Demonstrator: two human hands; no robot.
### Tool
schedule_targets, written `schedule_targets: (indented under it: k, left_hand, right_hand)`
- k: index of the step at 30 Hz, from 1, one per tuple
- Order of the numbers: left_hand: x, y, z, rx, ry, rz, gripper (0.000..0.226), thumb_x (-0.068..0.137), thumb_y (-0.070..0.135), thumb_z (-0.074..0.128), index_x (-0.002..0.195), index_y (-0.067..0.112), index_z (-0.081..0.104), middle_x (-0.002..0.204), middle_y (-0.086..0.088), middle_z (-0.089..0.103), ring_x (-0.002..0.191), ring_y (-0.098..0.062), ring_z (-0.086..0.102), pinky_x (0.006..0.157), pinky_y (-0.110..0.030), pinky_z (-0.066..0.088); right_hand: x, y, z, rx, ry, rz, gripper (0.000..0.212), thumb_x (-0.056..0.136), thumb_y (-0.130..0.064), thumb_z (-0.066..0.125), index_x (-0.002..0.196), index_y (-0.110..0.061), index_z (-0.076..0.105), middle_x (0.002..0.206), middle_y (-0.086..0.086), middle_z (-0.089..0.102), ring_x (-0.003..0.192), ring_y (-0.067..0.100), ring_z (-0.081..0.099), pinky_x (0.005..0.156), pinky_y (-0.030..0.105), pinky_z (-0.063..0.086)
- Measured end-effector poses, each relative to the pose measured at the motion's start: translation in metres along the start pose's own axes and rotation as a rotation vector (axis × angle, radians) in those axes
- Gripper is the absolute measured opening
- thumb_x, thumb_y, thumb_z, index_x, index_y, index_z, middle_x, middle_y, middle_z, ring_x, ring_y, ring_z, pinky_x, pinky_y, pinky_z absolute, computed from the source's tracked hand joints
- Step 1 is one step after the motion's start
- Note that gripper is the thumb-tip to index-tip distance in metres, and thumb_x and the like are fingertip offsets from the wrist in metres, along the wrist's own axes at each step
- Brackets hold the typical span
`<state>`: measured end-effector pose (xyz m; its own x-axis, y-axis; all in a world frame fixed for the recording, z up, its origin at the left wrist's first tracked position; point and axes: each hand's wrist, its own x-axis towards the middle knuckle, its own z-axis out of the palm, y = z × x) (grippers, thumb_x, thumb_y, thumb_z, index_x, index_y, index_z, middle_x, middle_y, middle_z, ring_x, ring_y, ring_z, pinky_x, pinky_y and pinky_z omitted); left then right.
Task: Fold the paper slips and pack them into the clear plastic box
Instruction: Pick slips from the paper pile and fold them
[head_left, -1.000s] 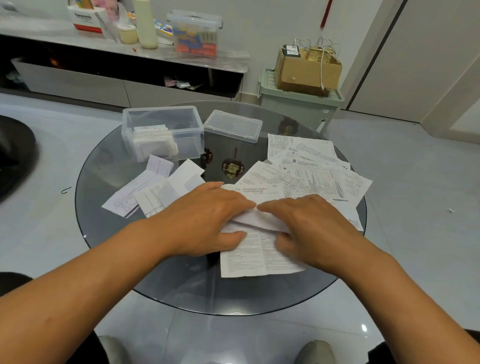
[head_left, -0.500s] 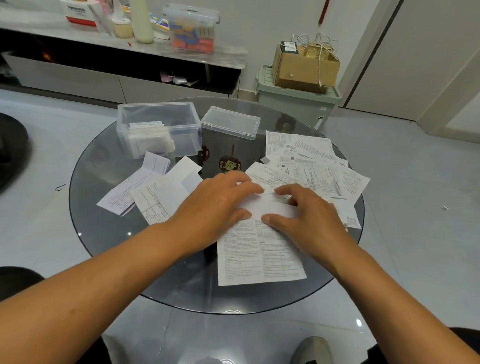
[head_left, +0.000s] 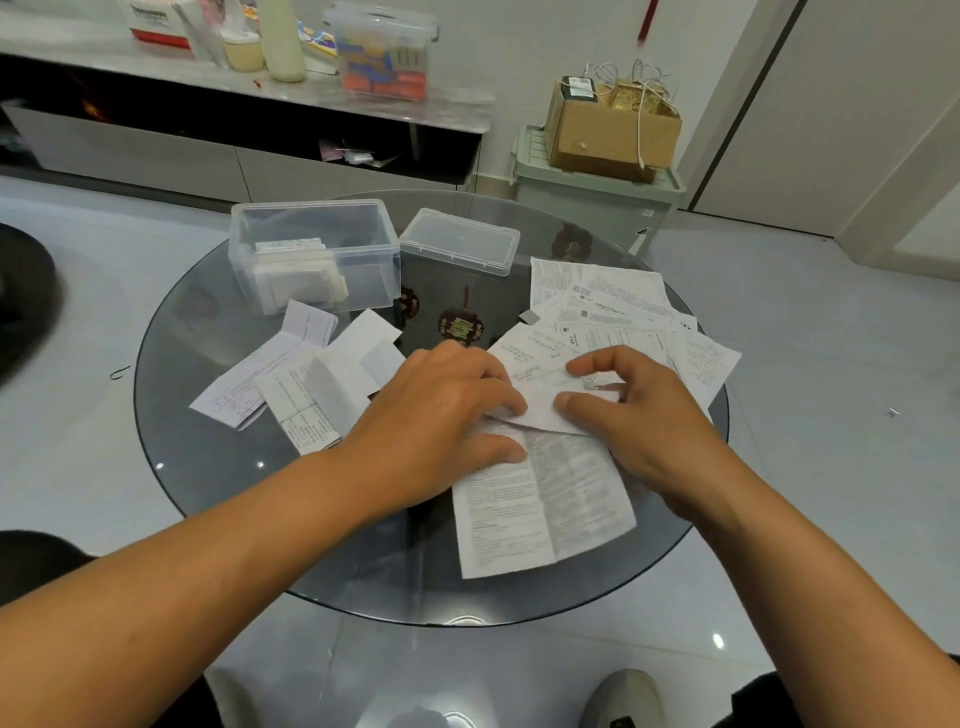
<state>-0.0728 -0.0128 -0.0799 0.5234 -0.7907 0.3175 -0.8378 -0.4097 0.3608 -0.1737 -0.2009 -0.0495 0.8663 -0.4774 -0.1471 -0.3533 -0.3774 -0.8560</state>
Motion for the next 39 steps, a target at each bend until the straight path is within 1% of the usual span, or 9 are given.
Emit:
schedule_targets:
  k: [4,8,12,16,22,25,28,33,39]
  left_hand:
    - [-0.002,0.007,0.002,-0.056,0.005,-0.015,0.04,0.086,0.056,0.069,0.12,0.036,0.069,0.117,0.019,0.059,0.086,-0.001,0.046,0.073,-0.014,0.033]
    - [-0.006,0.006,0.006,0.009,0.048,0.059,0.029,0.09,0.04,0.072,0.116,0.026,0.071,0.109,0.011,0.069,0.079,-0.01,0.063,0.062,-0.026,0.051]
    - [-0.006,0.005,0.009,-0.032,0.116,0.044,0.015,0.095,0.028,0.068,0.108,0.025,0.073,0.101,0.008,0.071,0.081,-0.016,0.067,0.063,-0.037,0.055]
    - [-0.004,0.005,0.007,-0.281,0.162,-0.165,0.012,0.094,0.018,0.068,0.104,0.026,0.072,0.094,0.014,0.068,0.082,-0.004,0.062,0.074,-0.028,0.053]
    - [-0.004,0.012,0.001,-0.63,0.112,-0.226,0.009,0.088,0.026,0.078,0.087,0.02,0.071,0.102,0.012,0.07,0.096,-0.007,0.069,0.086,-0.026,0.057]
    - [-0.004,0.016,0.0,-0.74,0.173,-0.224,0.015,0.086,0.029,0.078,0.085,0.016,0.07,0.105,0.009,0.071,0.097,-0.013,0.071,0.086,-0.03,0.059]
    - [-0.003,0.019,-0.002,-0.892,0.252,-0.254,0.014,0.085,0.015,0.08,0.092,0.013,0.067,0.115,0.004,0.07,0.101,-0.016,0.073,0.087,-0.033,0.06]
    - [0.0,0.022,-0.012,-0.951,0.207,-0.354,0.041,0.083,0.01,0.08,0.114,0.021,0.056,0.132,0.008,0.061,0.092,-0.013,0.075,0.083,-0.03,0.061]
    - [0.0,0.022,-0.014,-1.01,0.16,-0.414,0.055,0.081,0.004,0.08,0.124,0.024,0.051,0.1,-0.001,0.073,0.082,-0.019,0.076,0.078,-0.03,0.062]
  right_hand:
    - [-0.003,-0.001,-0.001,0.142,-0.067,-0.016,0.016,0.097,-0.024,0.069,0.108,-0.034,0.066,0.1,-0.008,0.072,0.077,0.014,0.075,0.059,0.023,0.059]
    - [-0.007,0.0,0.005,0.174,-0.158,-0.042,0.016,0.1,-0.023,0.065,0.113,-0.032,0.067,0.087,0.004,0.076,0.069,0.019,0.067,0.058,0.02,0.055]
    - [-0.006,0.0,0.002,0.098,-0.297,-0.09,0.032,0.089,-0.041,0.075,0.12,-0.035,0.068,0.103,-0.009,0.076,0.091,0.007,0.074,0.078,0.023,0.058]
    - [-0.008,-0.002,-0.009,0.014,-0.473,-0.106,0.062,0.066,-0.043,0.088,0.123,-0.041,0.065,0.114,-0.023,0.07,0.106,0.001,0.068,0.091,0.028,0.058]
    - [-0.001,0.0,-0.003,-0.111,-0.063,-0.232,0.026,0.073,-0.052,0.079,0.094,-0.037,0.077,0.128,-0.036,0.053,0.117,-0.005,0.05,0.101,0.028,0.04]
    - [-0.005,-0.003,0.0,0.004,-0.051,-0.241,0.015,0.081,-0.042,0.078,0.087,-0.028,0.079,0.103,-0.039,0.067,0.1,-0.011,0.06,0.088,0.025,0.044]
    - [-0.008,-0.002,0.001,0.118,-0.095,-0.199,0.039,0.074,-0.047,0.076,0.088,-0.011,0.077,0.094,-0.008,0.078,0.089,0.009,0.072,0.076,0.029,0.054]
    - [-0.011,-0.004,0.007,0.205,-0.073,-0.202,0.043,0.071,-0.043,0.077,0.094,-0.007,0.076,0.094,-0.001,0.079,0.088,0.017,0.076,0.082,0.033,0.063]
    - [-0.011,-0.006,0.015,0.349,0.036,-0.189,0.023,0.079,-0.023,0.084,0.098,-0.02,0.072,0.088,0.004,0.078,0.084,0.022,0.076,0.085,0.045,0.062]
